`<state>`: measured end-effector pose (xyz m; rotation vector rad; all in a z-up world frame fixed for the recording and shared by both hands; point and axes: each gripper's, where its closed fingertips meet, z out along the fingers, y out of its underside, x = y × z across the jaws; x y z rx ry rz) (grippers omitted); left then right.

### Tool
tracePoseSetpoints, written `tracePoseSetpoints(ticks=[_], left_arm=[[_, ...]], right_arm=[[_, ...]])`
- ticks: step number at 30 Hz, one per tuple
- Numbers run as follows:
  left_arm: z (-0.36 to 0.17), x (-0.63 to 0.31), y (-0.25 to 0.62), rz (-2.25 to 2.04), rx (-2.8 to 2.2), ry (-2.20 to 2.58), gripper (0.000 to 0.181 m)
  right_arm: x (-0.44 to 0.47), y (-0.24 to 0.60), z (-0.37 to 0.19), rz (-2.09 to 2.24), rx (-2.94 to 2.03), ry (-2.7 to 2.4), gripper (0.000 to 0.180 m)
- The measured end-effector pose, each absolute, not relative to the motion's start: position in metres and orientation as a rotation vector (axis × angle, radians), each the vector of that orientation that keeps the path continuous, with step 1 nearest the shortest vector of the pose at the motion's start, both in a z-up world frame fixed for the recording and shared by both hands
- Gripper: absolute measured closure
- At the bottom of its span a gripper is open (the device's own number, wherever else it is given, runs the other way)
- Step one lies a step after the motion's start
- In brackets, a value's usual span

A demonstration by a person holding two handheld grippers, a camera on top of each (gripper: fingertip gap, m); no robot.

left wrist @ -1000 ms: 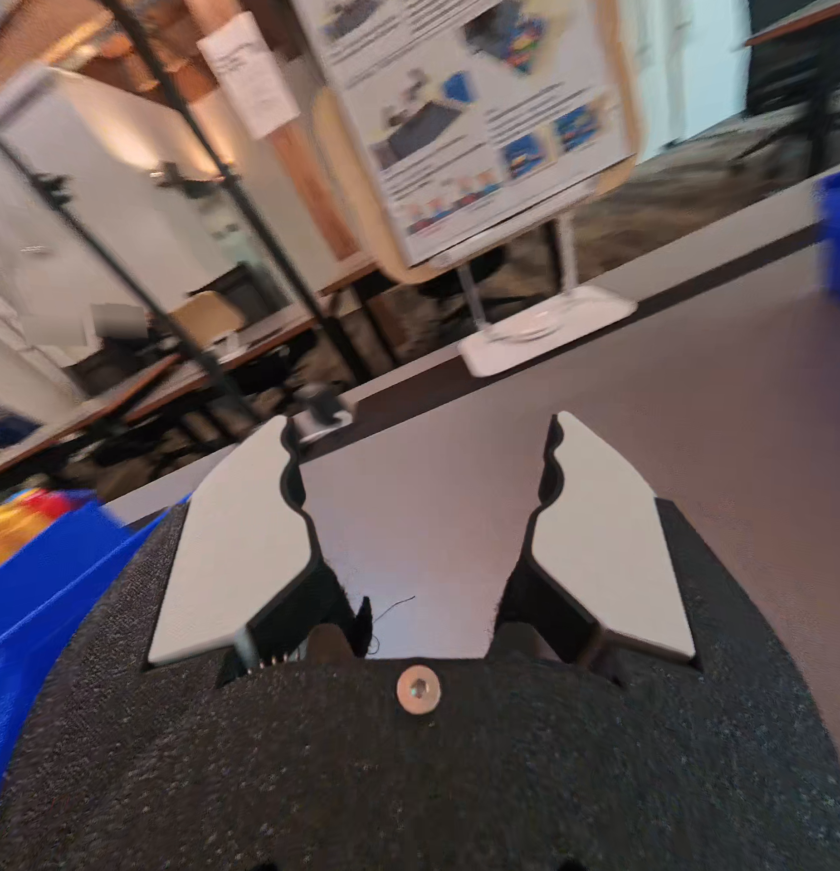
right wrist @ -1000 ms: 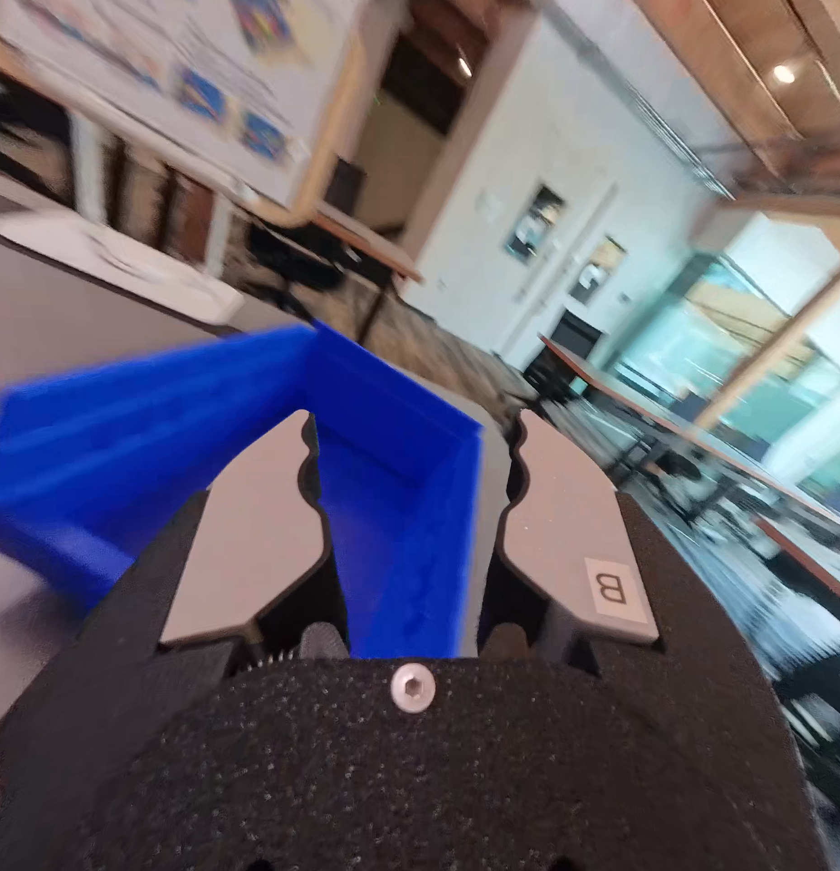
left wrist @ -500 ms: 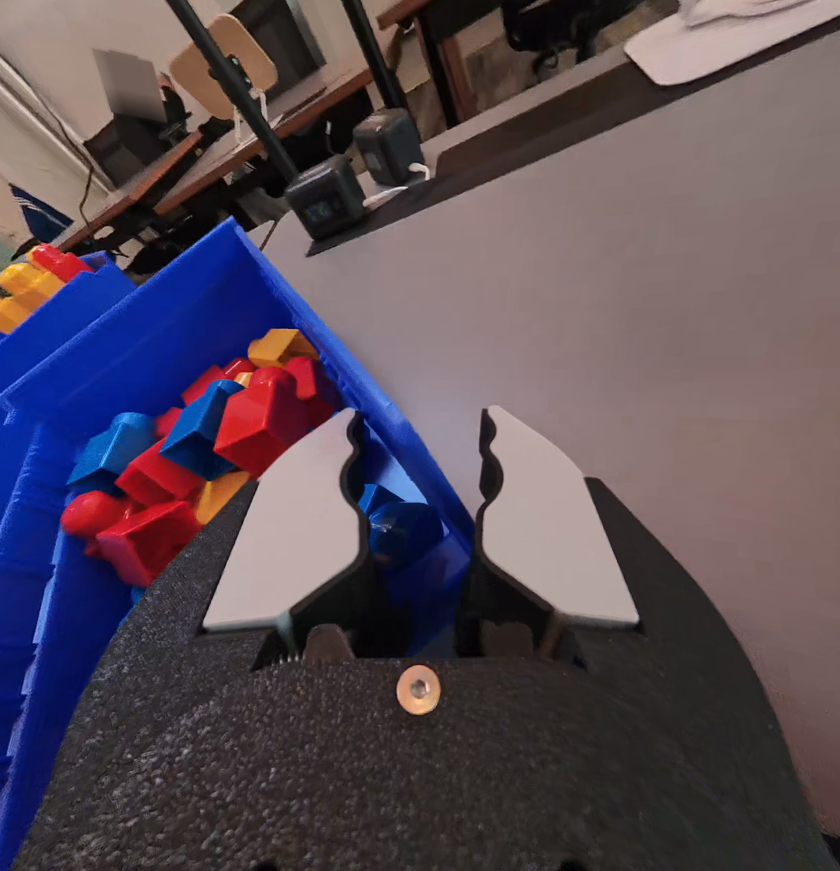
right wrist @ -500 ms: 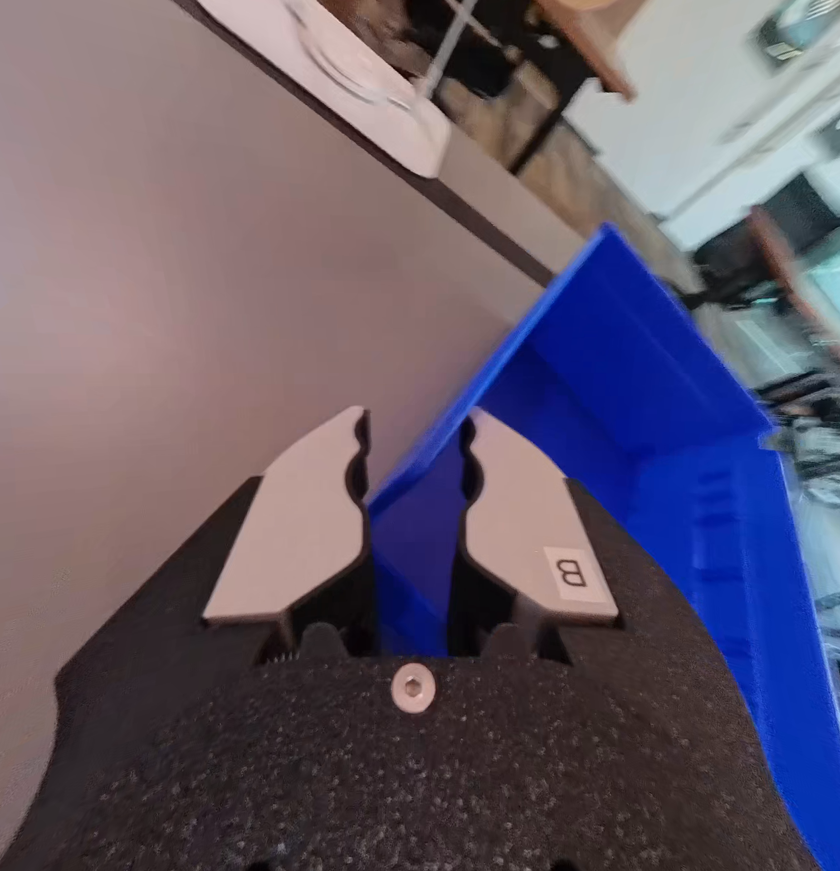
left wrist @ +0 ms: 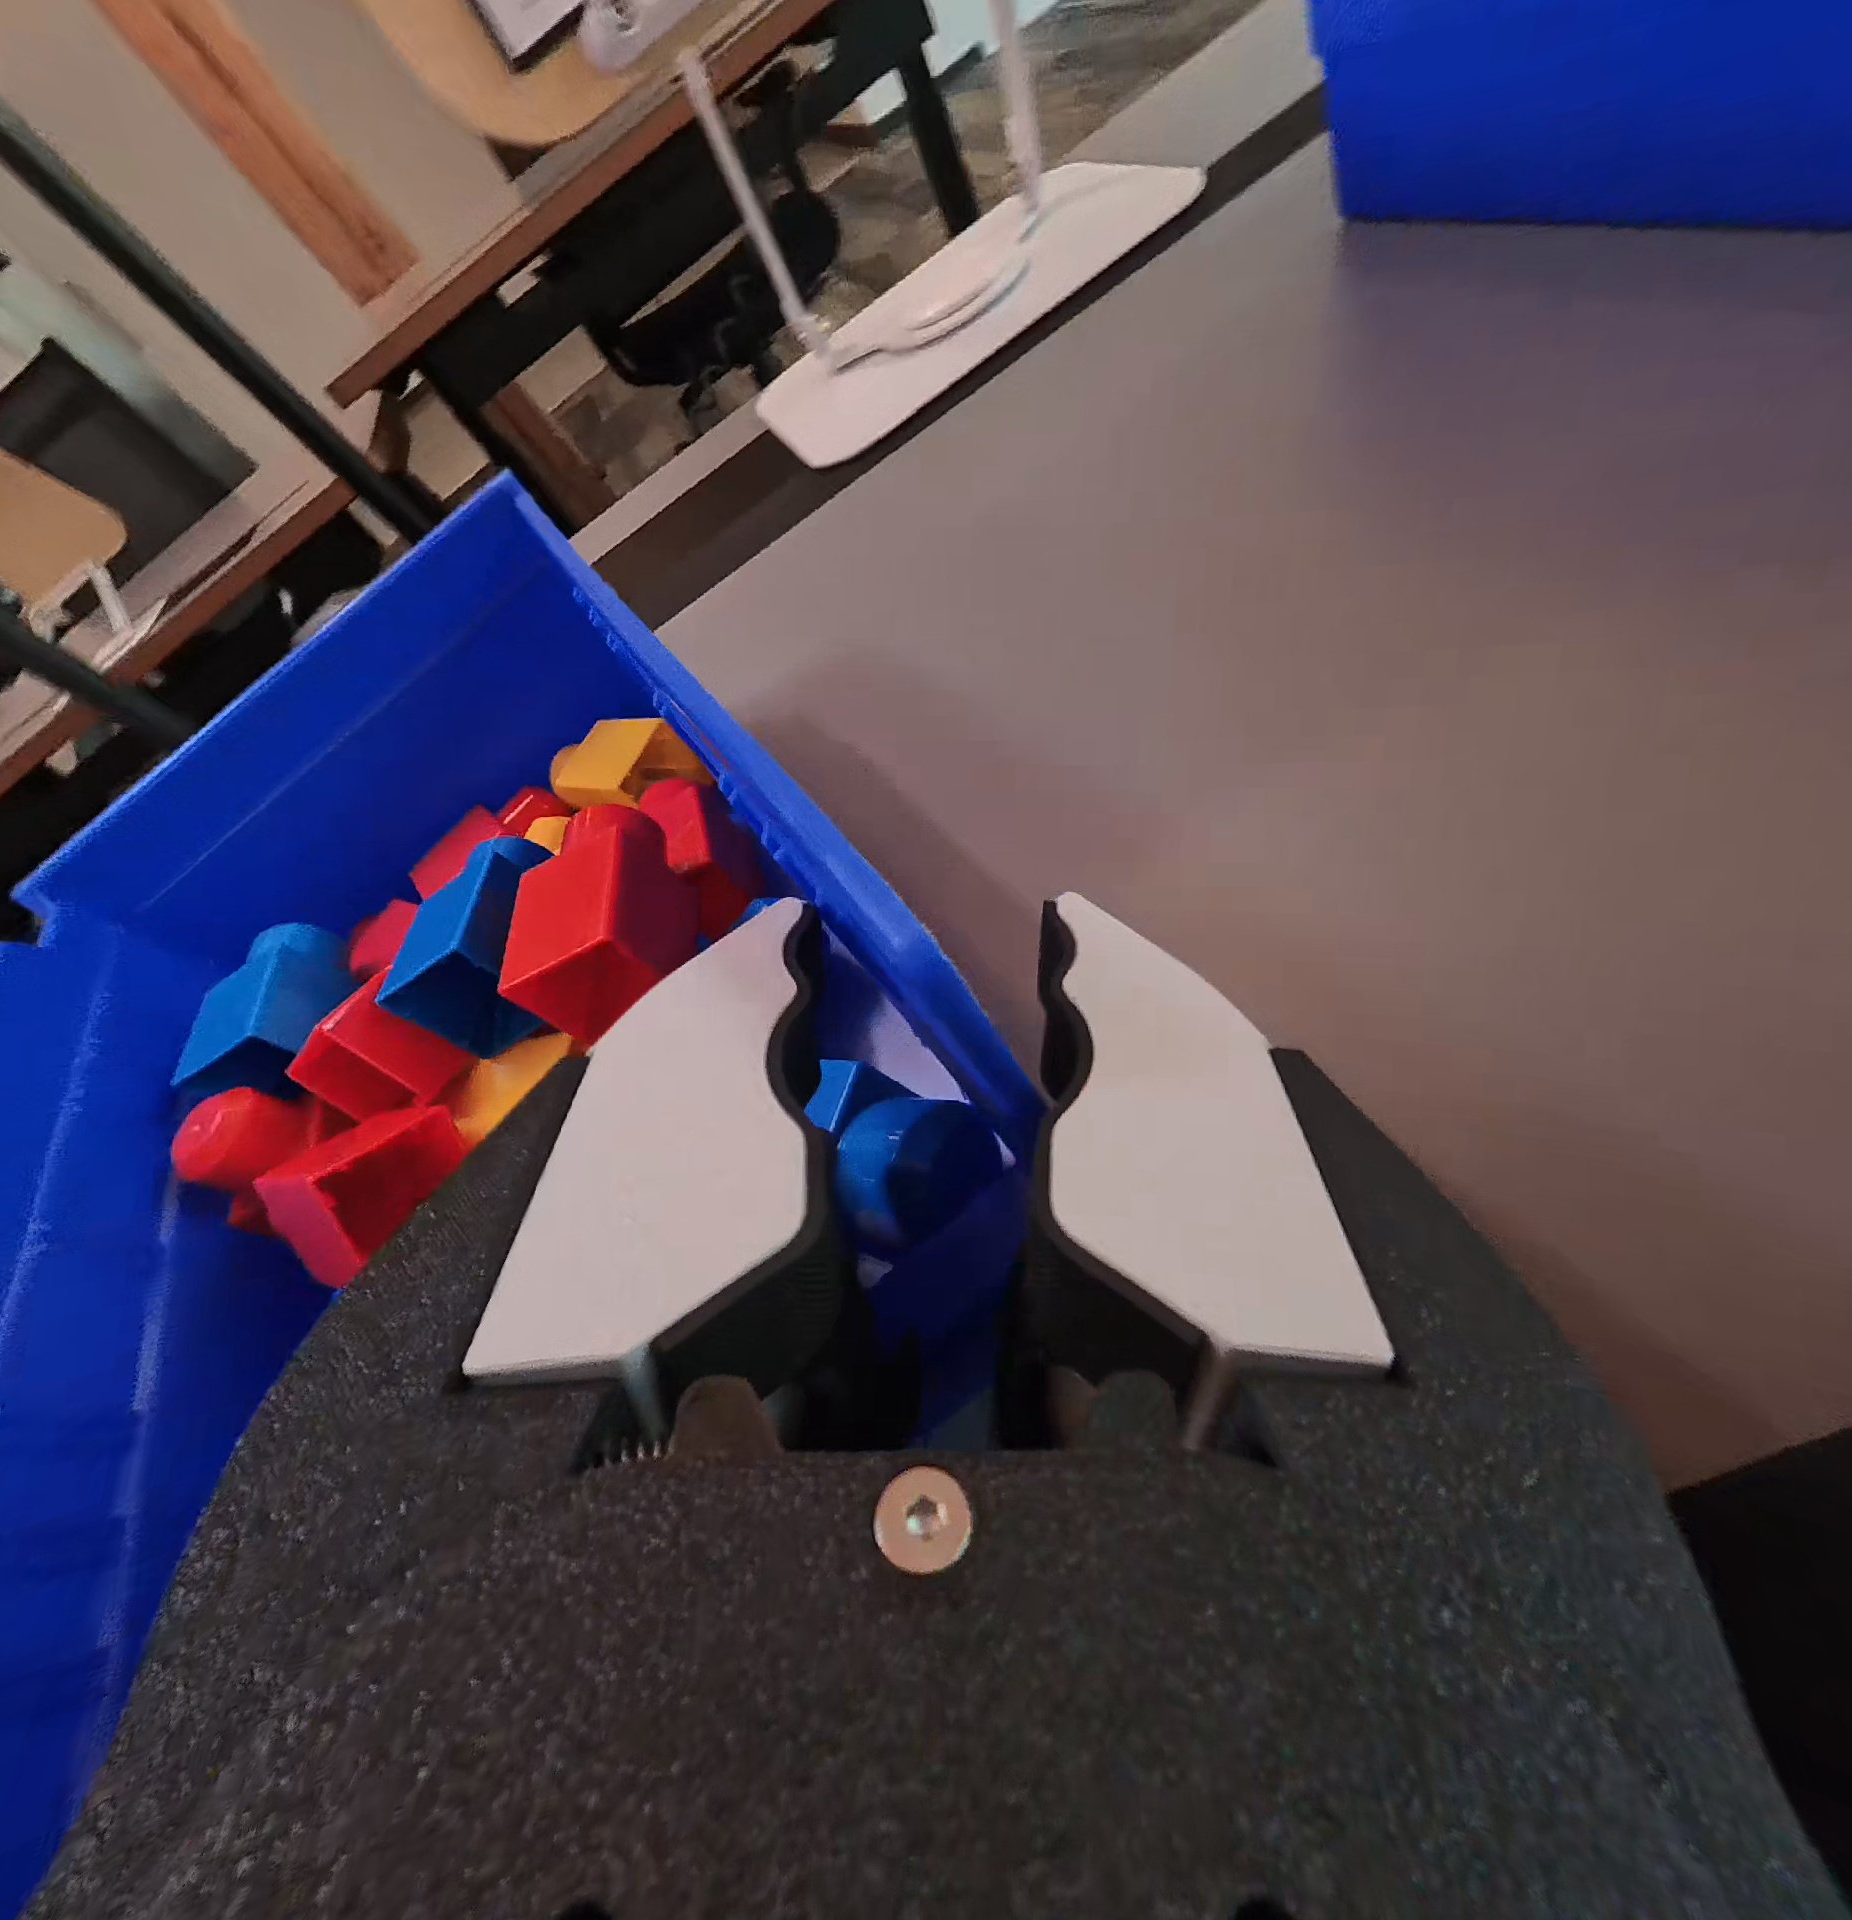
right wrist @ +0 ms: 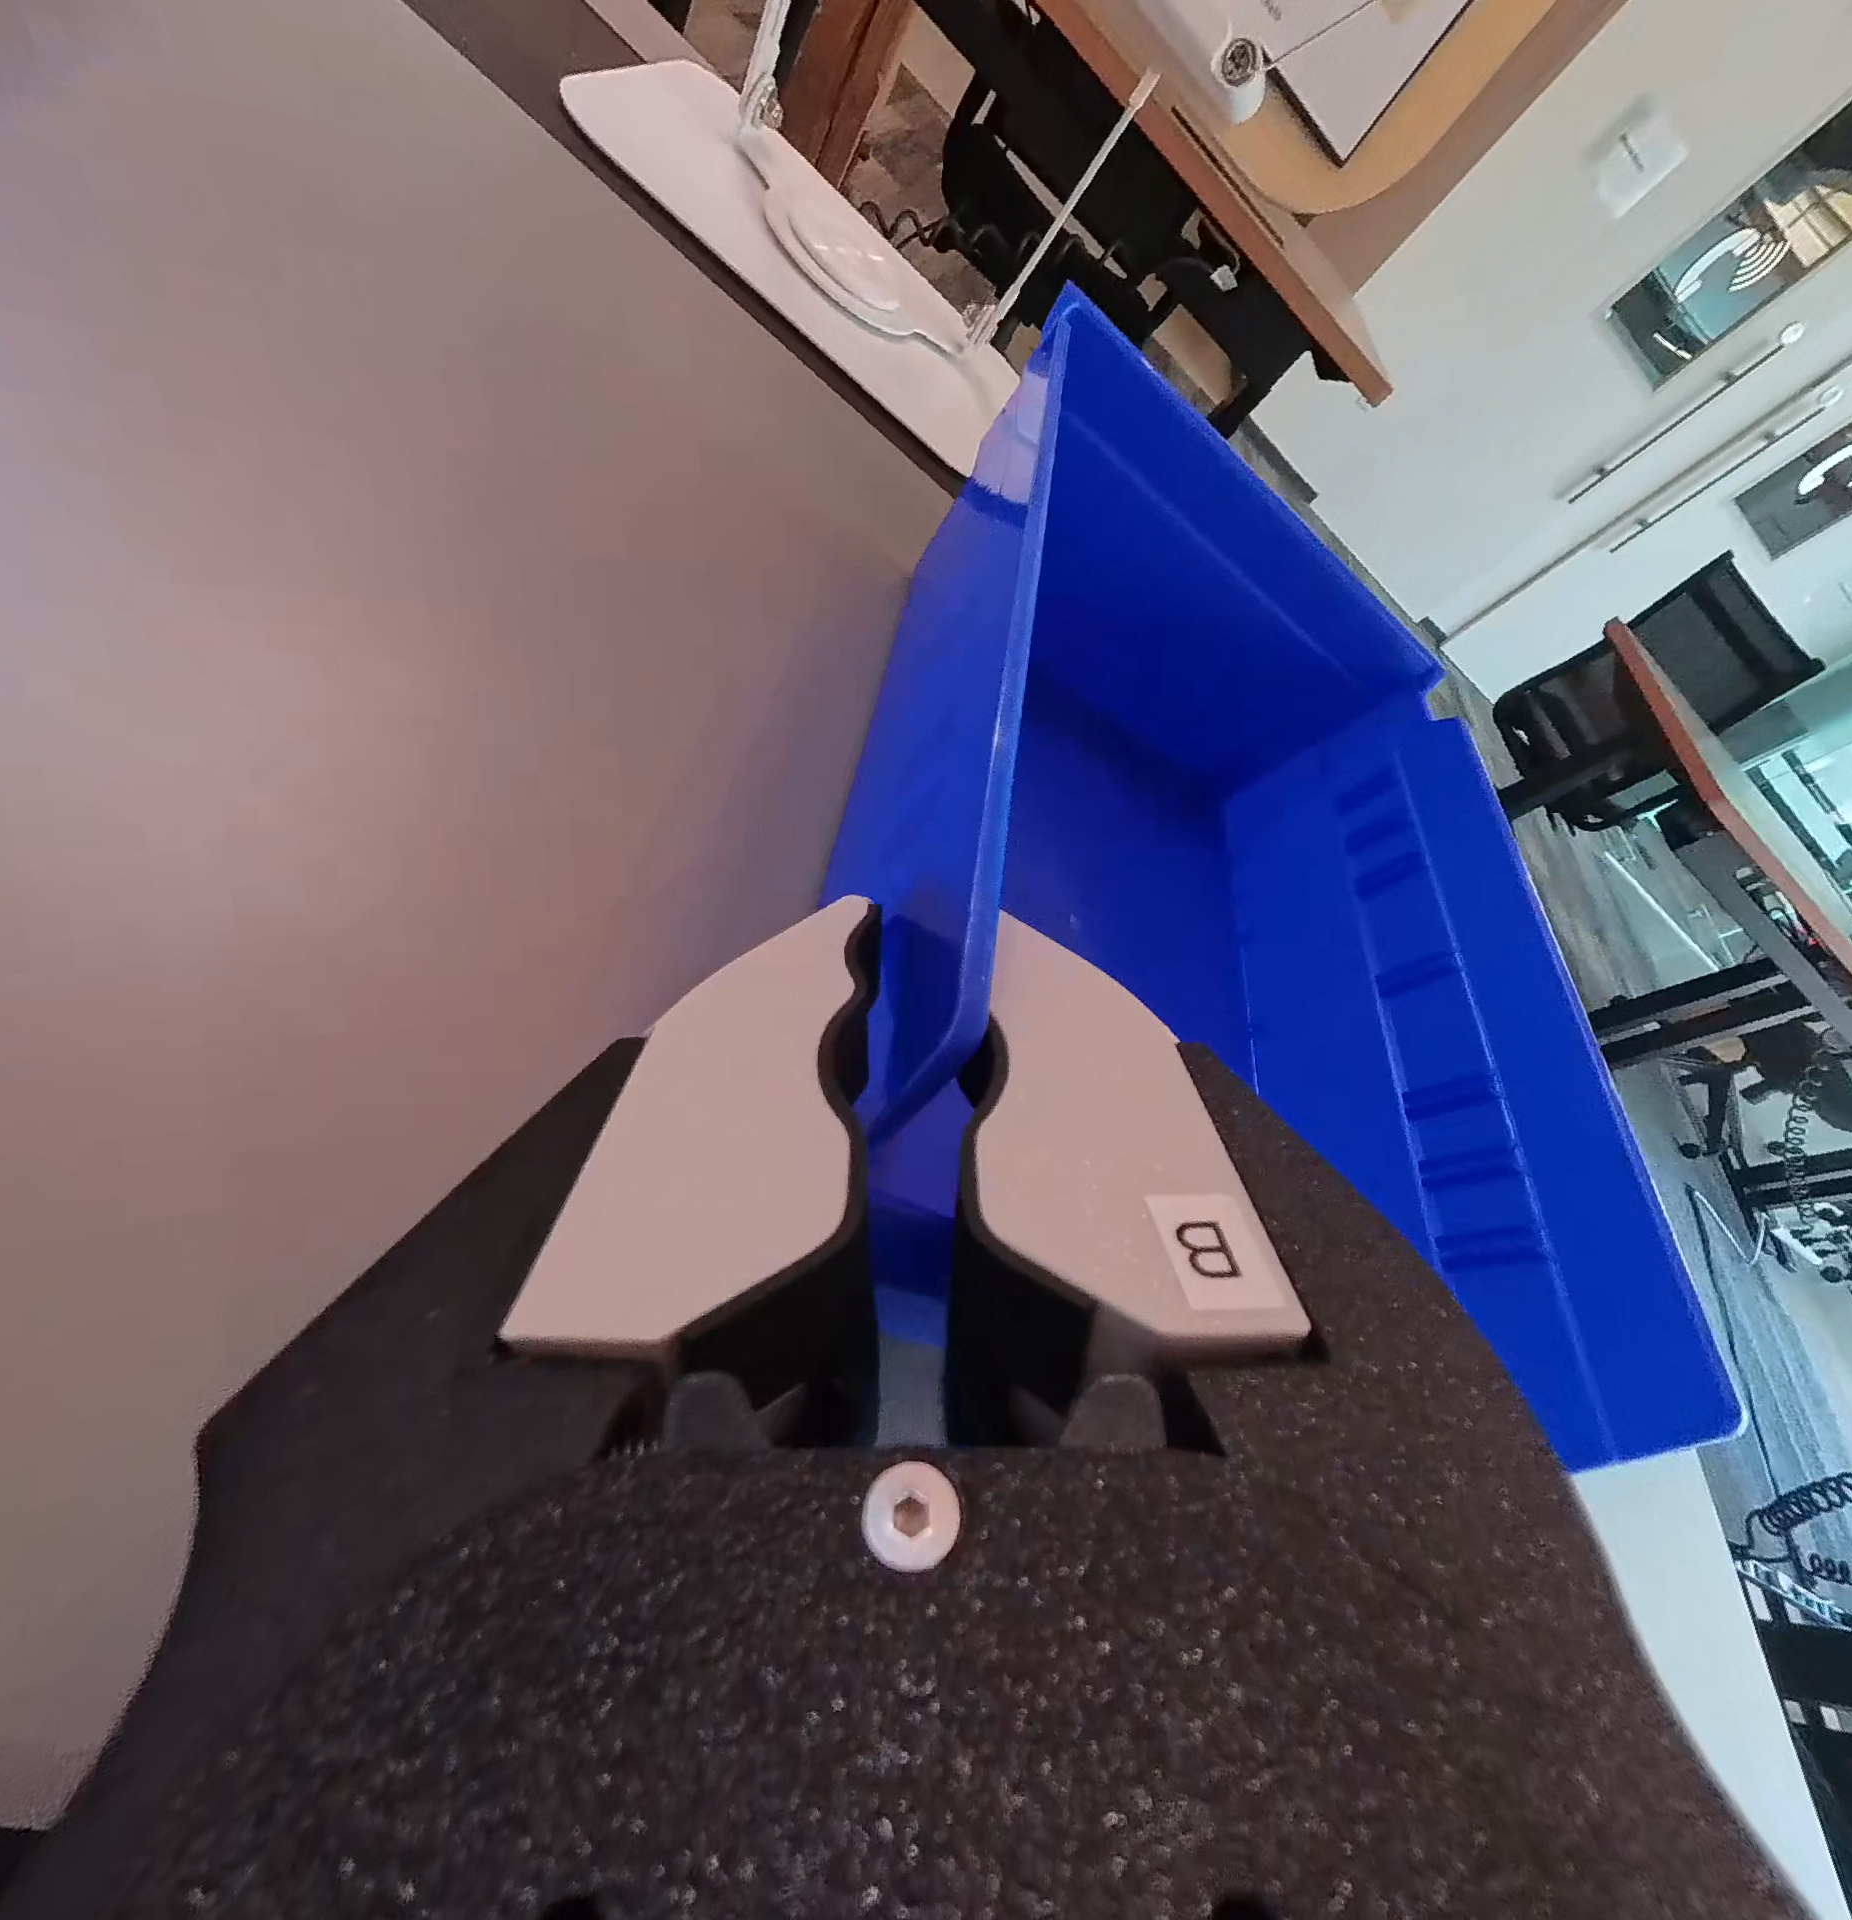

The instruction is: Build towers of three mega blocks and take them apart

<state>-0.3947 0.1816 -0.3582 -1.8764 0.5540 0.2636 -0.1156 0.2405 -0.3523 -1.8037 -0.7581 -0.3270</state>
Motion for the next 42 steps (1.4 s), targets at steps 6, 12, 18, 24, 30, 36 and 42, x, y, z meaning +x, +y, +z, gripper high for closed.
tracePoseSetpoints(ticks=[6,12,18,24,30,36,42], left_arm=[[-0.358,-0.35,0.178,0.042,-1.78,0.746,0.14],[-0.364,-0.319,0.18,0.056,-1.752,0.863,0.13],[-0.361,-0.314,0.184,0.184,-1.764,0.846,0.109],[-0.286,-0.312,0.147,-0.331,-1.553,0.581,0.083],[-0.177,-0.4,0.102,-0.617,-0.9,-0.063,0.101],[-0.205,-0.377,0.132,-0.341,-1.249,0.167,0.131],[-0.277,-0.377,0.203,-0.079,-1.824,0.391,0.123]], right_arm=[[-0.118,0.235,-0.353,-0.347,-1.838,-0.774,0.169],[-0.119,0.227,-0.355,-0.463,-1.887,-0.79,0.166],[-0.118,0.222,-0.352,-0.429,-1.875,-0.78,0.163],[-0.11,0.207,-0.278,-0.068,-1.556,-0.589,0.127],[-0.098,0.177,-0.218,0.751,-1.311,-0.171,0.141],[-0.143,0.167,-0.242,0.801,-1.362,-0.419,0.127],[-0.197,0.14,-0.278,1.002,-1.338,-0.639,0.131]])
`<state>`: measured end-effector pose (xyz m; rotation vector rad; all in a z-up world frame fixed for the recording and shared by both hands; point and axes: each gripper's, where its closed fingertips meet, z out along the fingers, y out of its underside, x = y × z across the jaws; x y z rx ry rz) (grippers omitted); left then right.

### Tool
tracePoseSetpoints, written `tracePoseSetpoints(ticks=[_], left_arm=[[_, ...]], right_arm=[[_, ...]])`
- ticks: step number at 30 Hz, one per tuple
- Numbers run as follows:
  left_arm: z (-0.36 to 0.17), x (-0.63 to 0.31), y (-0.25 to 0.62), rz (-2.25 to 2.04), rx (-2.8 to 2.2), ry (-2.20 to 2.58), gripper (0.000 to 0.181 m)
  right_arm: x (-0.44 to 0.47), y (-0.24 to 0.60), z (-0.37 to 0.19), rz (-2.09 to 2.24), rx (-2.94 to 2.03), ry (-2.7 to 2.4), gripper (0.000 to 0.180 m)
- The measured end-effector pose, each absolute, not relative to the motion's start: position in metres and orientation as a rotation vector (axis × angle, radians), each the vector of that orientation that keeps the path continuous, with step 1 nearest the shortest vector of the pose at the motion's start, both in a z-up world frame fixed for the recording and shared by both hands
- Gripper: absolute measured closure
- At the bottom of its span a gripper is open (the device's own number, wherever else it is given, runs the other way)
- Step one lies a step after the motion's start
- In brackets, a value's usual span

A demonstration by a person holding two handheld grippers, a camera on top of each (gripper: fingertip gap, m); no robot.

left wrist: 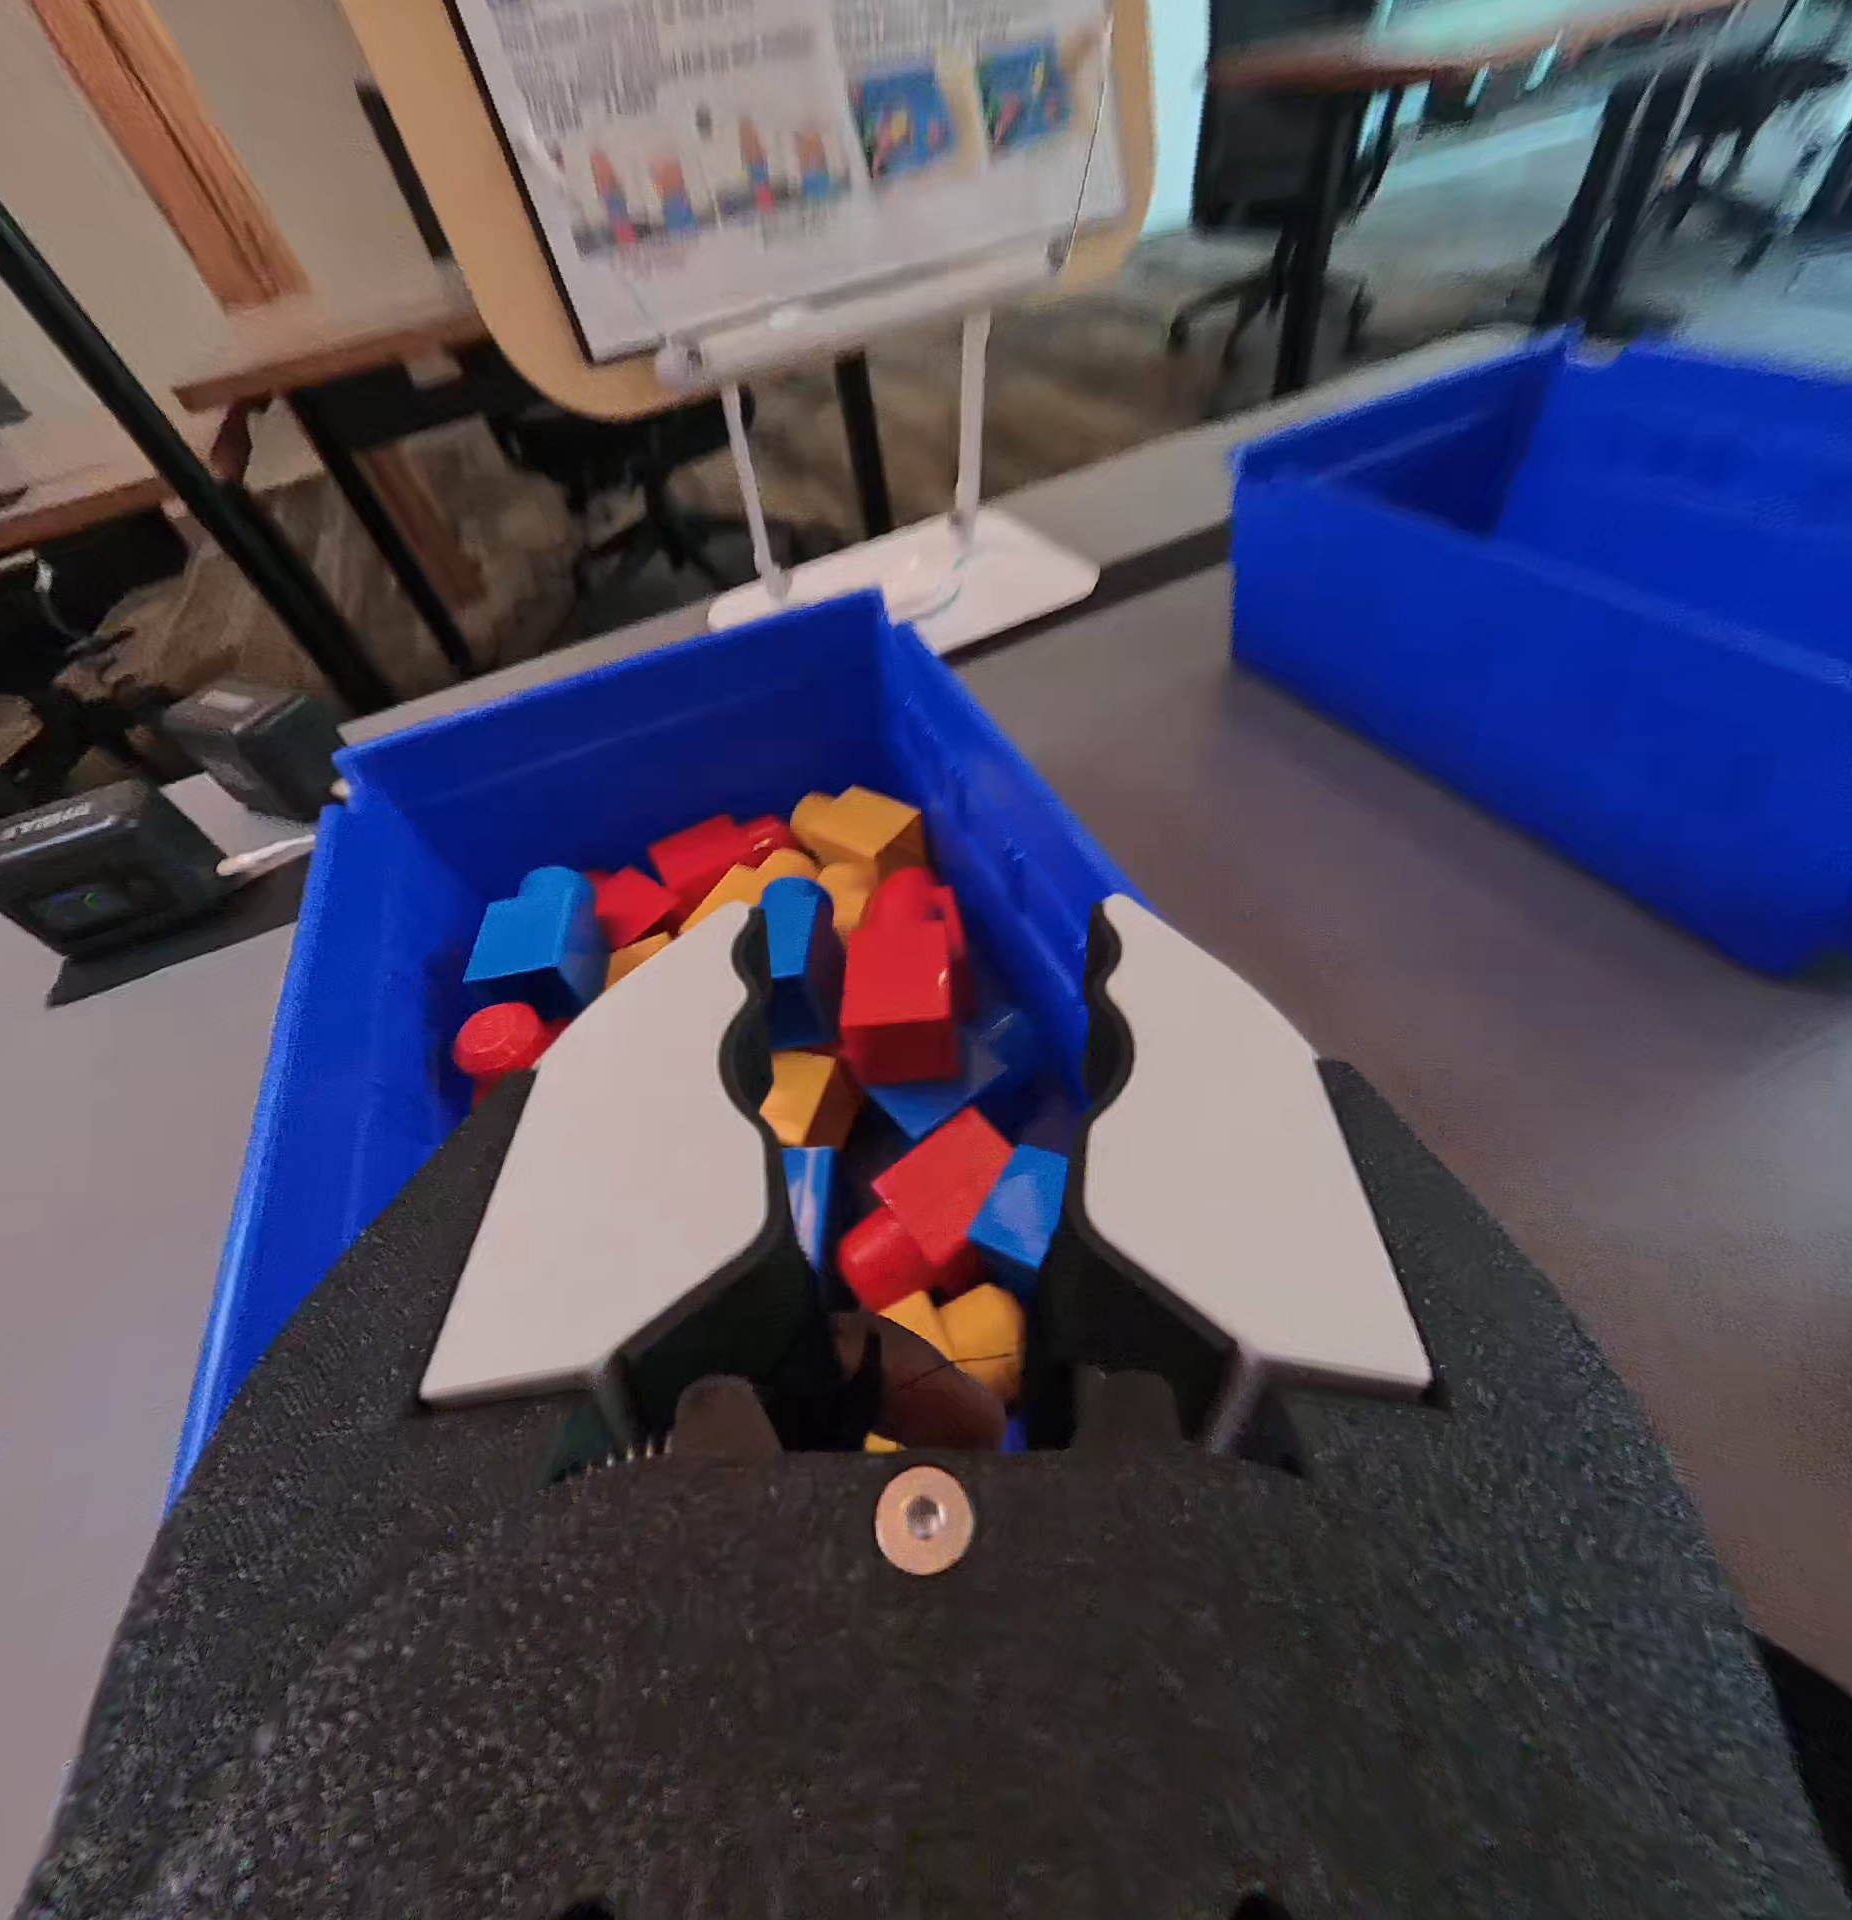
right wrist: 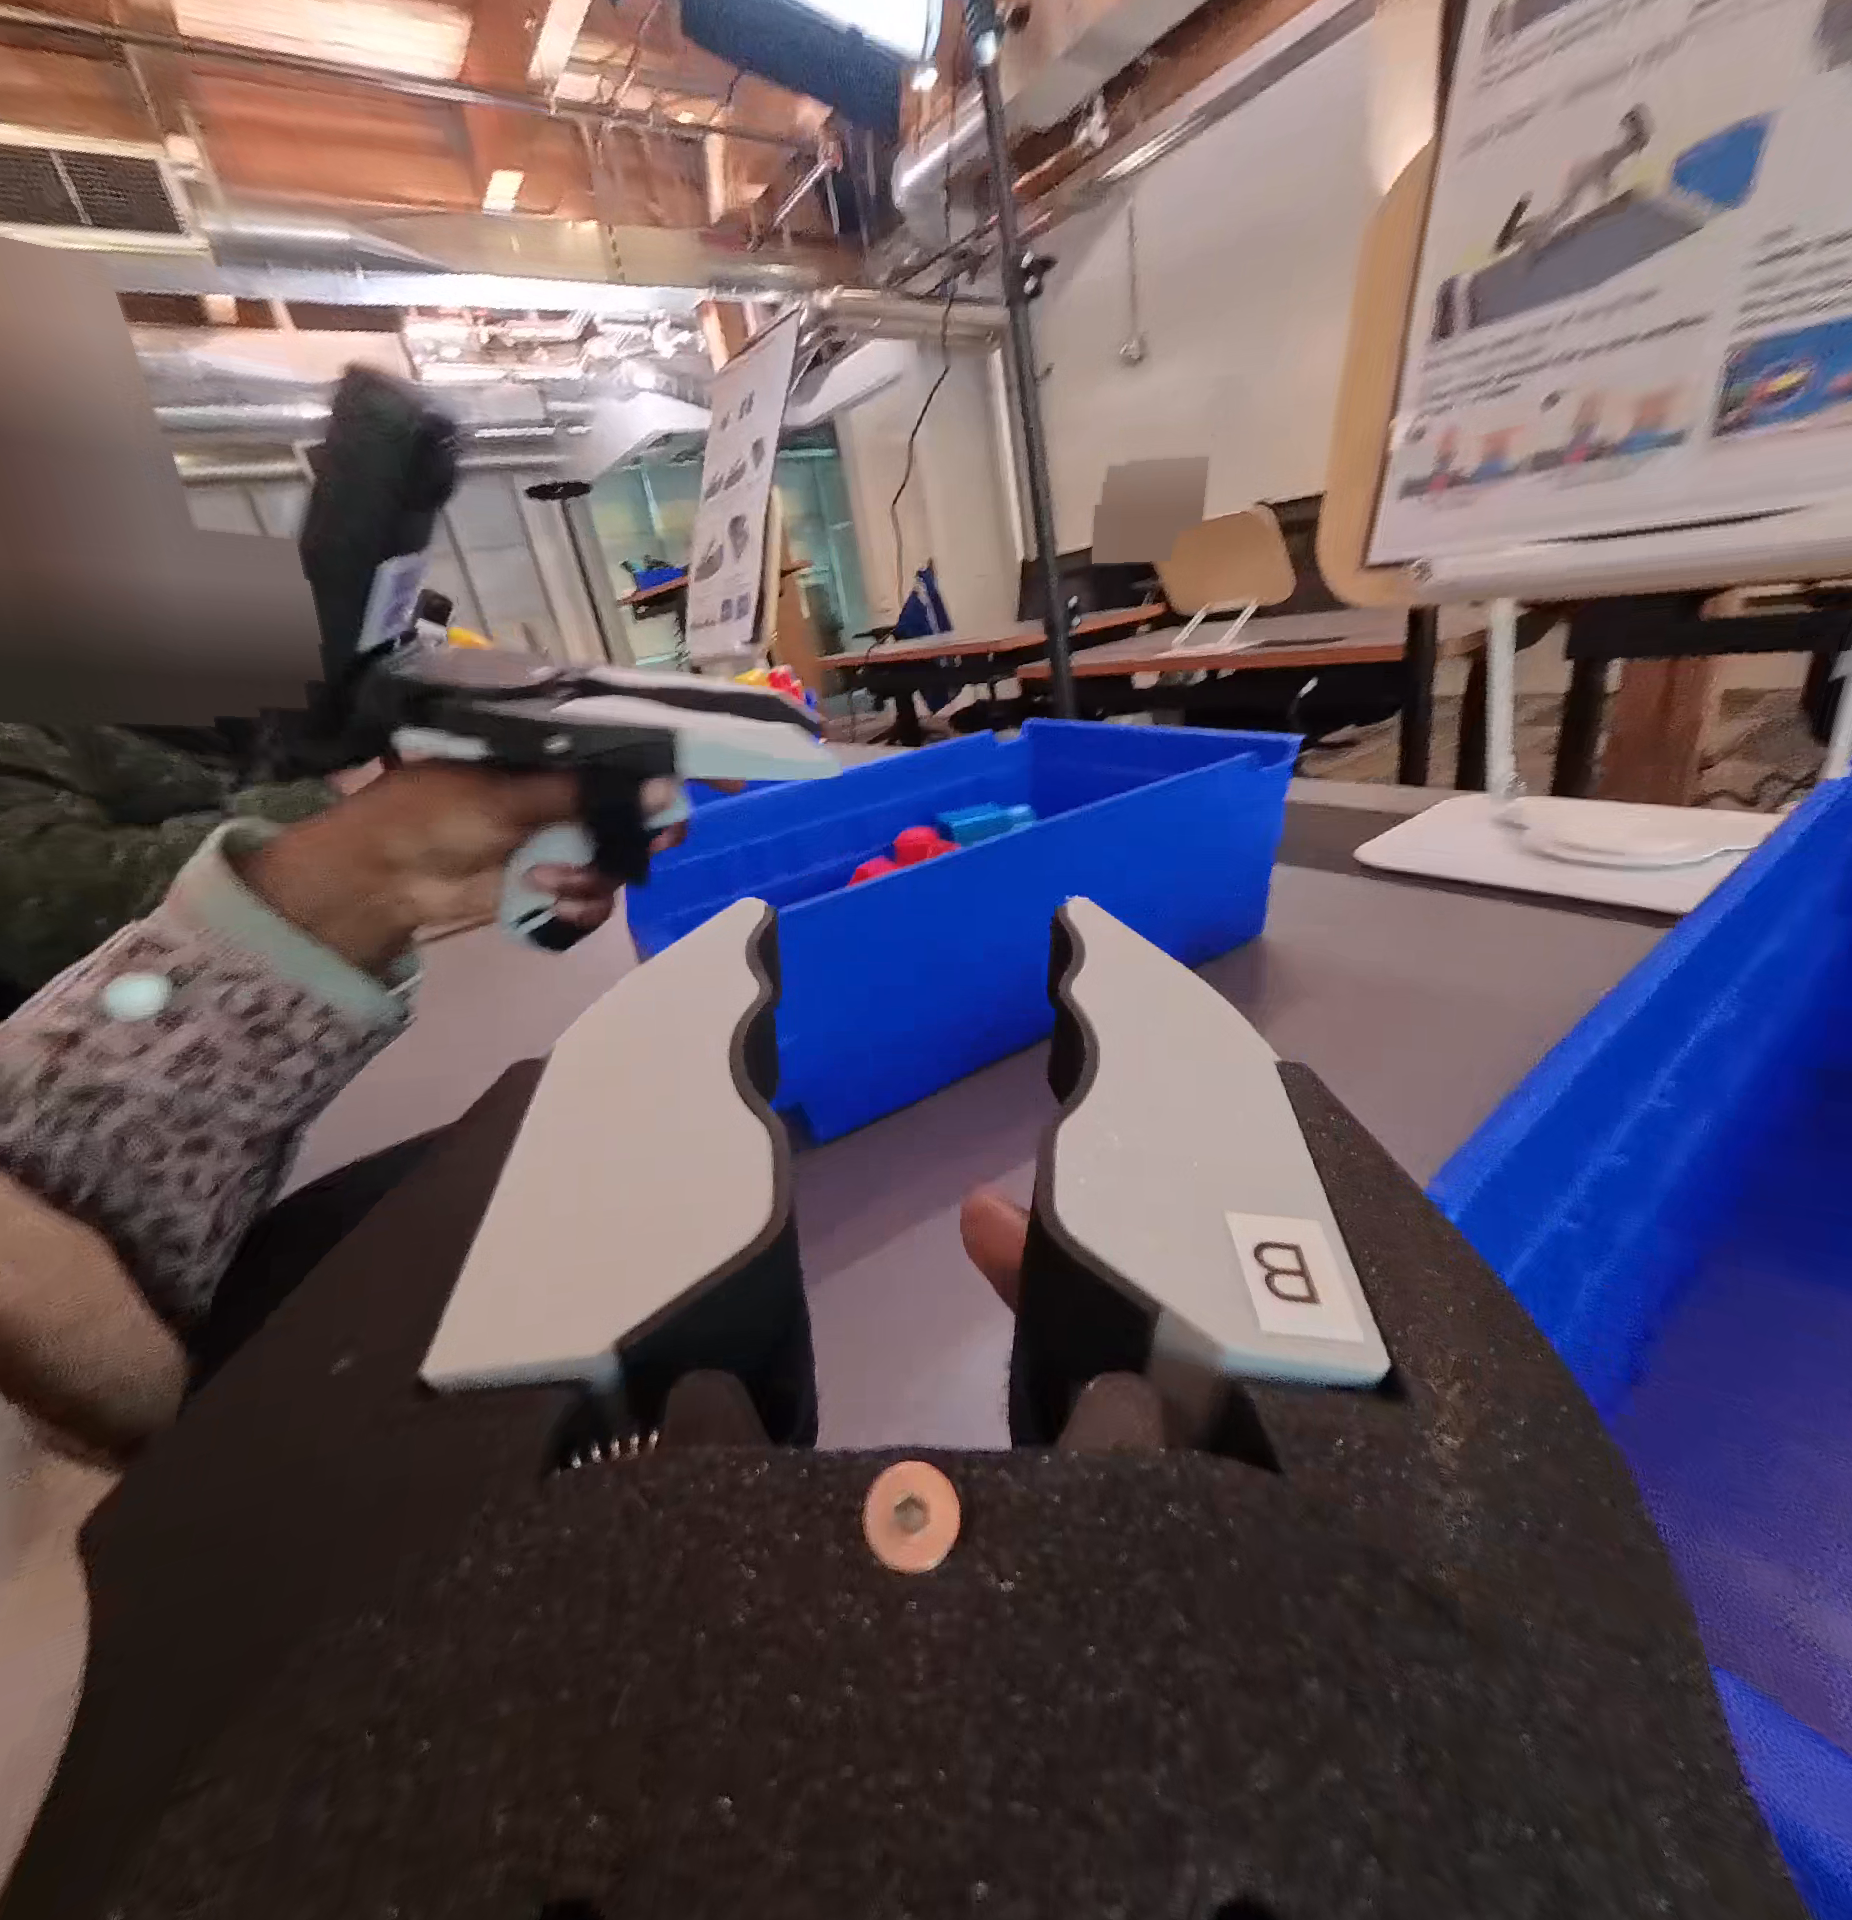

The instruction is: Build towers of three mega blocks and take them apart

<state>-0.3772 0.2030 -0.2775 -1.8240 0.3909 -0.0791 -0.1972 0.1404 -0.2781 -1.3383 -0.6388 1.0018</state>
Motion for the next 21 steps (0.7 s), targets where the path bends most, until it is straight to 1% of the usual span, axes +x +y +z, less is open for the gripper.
tracePoseSetpoints(ticks=[5,8,10,13,15,19,21], left_arm=[[-0.342,-0.383,0.247,0.077,-2.175,0.533,0.123],[-0.373,-0.394,0.264,0.231,-2.233,0.605,0.138],[-0.374,-0.395,0.265,0.255,-2.238,0.614,0.142],[-0.348,-0.392,0.26,0.205,-2.113,0.565,0.143],[-0.314,-0.379,0.25,0.048,-1.934,0.516,0.143],[-0.224,-0.307,0.185,-0.625,-1.366,0.471,0.143],[-0.202,-0.272,0.14,-0.948,-1.146,0.486,0.143]], right_arm=[[-0.204,0.135,-0.288,0.848,-1.306,-0.803,0.132],[-0.209,0.13,-0.294,0.816,-1.3,-0.878,0.131],[-0.211,0.127,-0.296,0.808,-1.288,-0.905,0.131],[-0.21,0.129,-0.295,0.814,-1.29,-0.894,0.132],[-0.207,0.131,-0.293,0.839,-1.295,-0.866,0.132],[-0.206,0.129,-0.282,0.979,-1.282,-0.776,0.132],[-0.206,0.121,-0.268,1.137,-1.234,-0.714,0.13]])
